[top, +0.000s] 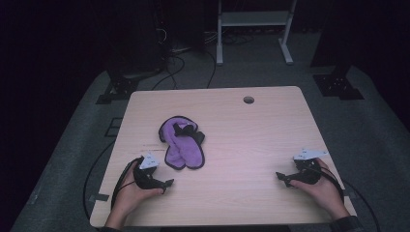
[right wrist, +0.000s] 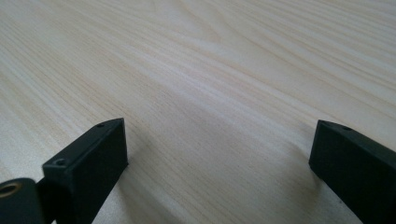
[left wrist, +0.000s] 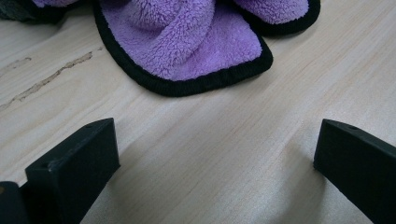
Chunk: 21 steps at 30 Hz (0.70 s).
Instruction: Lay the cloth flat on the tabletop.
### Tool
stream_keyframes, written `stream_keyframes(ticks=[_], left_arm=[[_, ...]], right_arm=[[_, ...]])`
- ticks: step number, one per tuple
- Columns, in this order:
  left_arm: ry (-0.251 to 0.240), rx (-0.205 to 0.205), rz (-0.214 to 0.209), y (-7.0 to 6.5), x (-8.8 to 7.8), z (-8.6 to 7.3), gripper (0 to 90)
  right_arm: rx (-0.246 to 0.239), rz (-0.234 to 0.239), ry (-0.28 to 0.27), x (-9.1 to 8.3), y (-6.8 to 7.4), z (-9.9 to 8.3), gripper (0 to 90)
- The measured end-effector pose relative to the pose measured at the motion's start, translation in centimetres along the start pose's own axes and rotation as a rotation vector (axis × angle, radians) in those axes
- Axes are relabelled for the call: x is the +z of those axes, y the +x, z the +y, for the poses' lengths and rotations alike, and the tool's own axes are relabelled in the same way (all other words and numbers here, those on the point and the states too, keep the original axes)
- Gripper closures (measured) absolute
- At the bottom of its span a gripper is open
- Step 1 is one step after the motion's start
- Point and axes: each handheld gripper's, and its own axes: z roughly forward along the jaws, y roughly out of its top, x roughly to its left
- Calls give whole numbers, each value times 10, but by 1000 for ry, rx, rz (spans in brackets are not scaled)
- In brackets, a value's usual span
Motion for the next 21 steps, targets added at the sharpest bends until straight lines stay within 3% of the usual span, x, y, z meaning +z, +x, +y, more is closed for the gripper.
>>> stream_keyframes(ticks=[10,16,21], left_arm=[[-5,-9,9,0,-1,0,5],[-35,-31,33,2,-6,-2,177],[-47,-35,11,3,-8,0,319]], right_arm=[[-5,4,1,0,-1,0,33],[-6,5,0,0,-1,0,33],[-5,4,1,0,-1,1,33]])
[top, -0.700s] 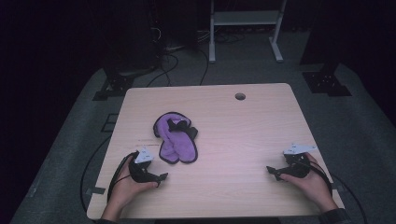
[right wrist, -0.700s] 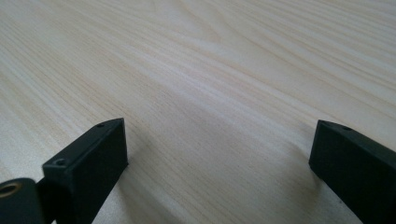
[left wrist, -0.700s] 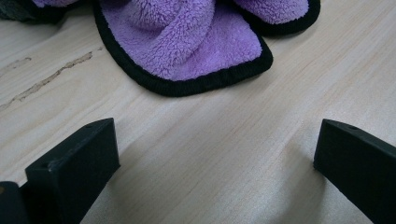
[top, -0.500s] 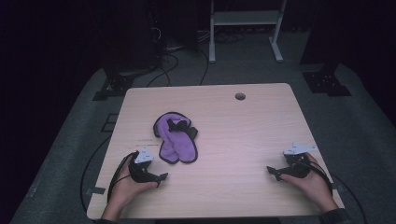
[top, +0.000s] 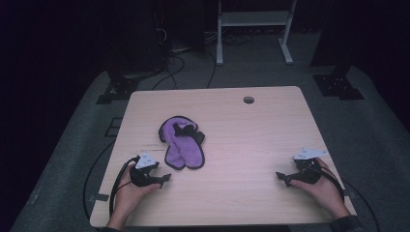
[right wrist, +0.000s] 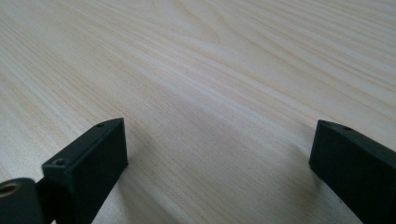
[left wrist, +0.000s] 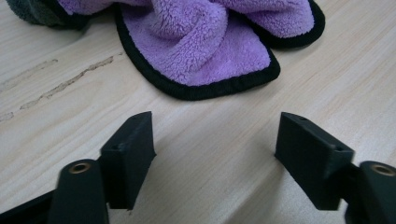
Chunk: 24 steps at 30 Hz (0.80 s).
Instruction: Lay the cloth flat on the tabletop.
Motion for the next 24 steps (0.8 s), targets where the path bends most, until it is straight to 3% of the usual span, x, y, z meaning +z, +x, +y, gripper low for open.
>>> stream_keyframes(ticks=[8,14,24], left_arm=[[-36,-8,-6,-1,-3,12,422],[-74,-35,1,1,-5,24,425],[-84,-23,35,7,8,44,409]], right_arm=[[-1,0,0,0,0,0,33],[0,0,0,0,0,0,33],[-2,0,0,0,0,0,33]])
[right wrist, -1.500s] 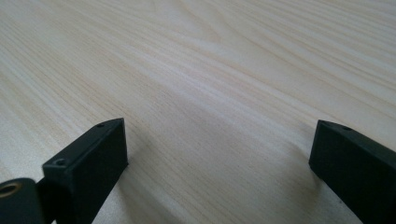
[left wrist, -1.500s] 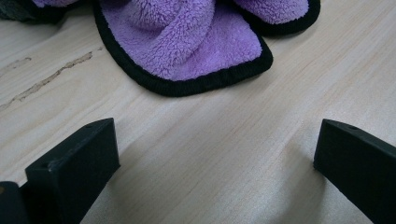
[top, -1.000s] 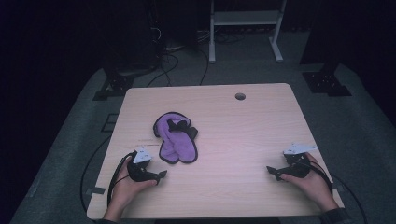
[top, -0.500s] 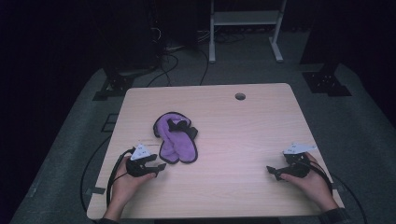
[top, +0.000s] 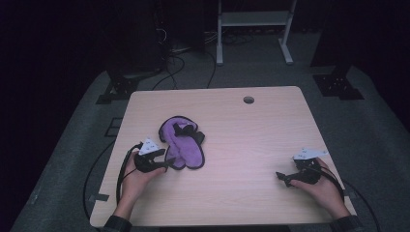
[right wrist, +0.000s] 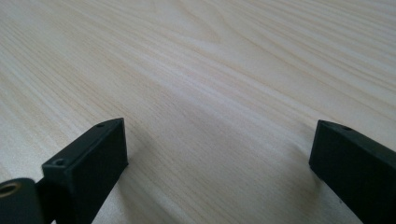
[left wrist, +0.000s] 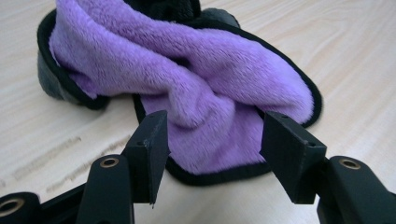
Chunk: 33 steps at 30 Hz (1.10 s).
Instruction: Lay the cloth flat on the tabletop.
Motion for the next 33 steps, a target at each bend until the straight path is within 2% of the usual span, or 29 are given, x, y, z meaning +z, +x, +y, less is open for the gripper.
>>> stream_keyframes(ticks=[2,4,7,12,14,16,22,25,27,31,32,33], left_arm=[[8,8,9,2,5,4,408],[1,-1,9,4,9,5,408],[25,14,26,7,15,8,408],[5,-5,12,8,22,14,389],[11,-2,10,9,23,15,374],[5,-26,2,10,28,17,358],[1,-41,-7,8,30,23,310],[0,-59,-8,9,36,26,296],[6,-61,-7,9,38,27,314],[10,-55,15,8,47,31,462],[28,-54,18,7,50,32,462],[38,-61,25,7,52,33,540]], right_arm=[[0,0,1,0,0,0,33],[1,0,0,0,0,0,33],[1,0,0,0,0,0,33],[1,0,1,0,0,0,33],[1,0,0,0,0,0,33],[1,0,0,0,0,0,33],[2,0,0,0,0,0,33],[1,0,0,0,0,0,33],[1,0,0,0,0,0,33],[1,1,0,0,0,0,33],[1,1,0,0,0,0,33],[1,1,1,0,0,0,33]])
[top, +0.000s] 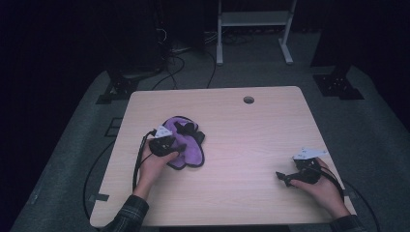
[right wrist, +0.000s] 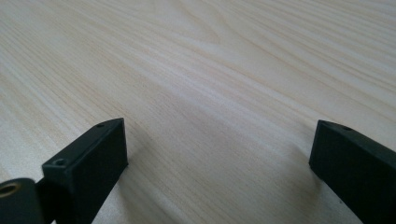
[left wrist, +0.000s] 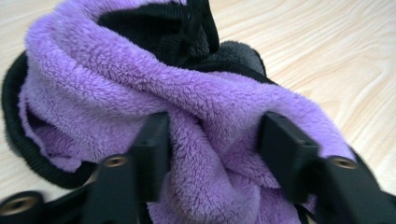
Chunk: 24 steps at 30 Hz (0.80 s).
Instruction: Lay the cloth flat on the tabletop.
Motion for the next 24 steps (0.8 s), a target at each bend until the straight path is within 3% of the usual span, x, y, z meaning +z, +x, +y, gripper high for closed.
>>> stream_keyframes(ticks=[2,4,7,12,15,18,19,24], left_arm=[[1,-24,-8,1,2,1,693],[-4,-39,-18,1,1,4,773],[-10,-30,-30,-2,-2,6,785],[-29,15,-90,-16,-6,14,791],[-36,51,-152,-36,-2,22,791],[-34,70,-183,-46,2,25,791],[-27,89,-214,-56,7,29,791],[-8,140,-253,-76,20,37,789]], right_arm=[[0,0,0,0,0,0,33],[1,0,0,0,0,0,33],[0,0,0,0,0,0,33],[0,0,0,0,0,0,33],[1,0,0,0,0,0,33],[0,0,0,0,0,0,33],[0,0,0,0,0,0,33],[0,0,0,0,0,0,33]])
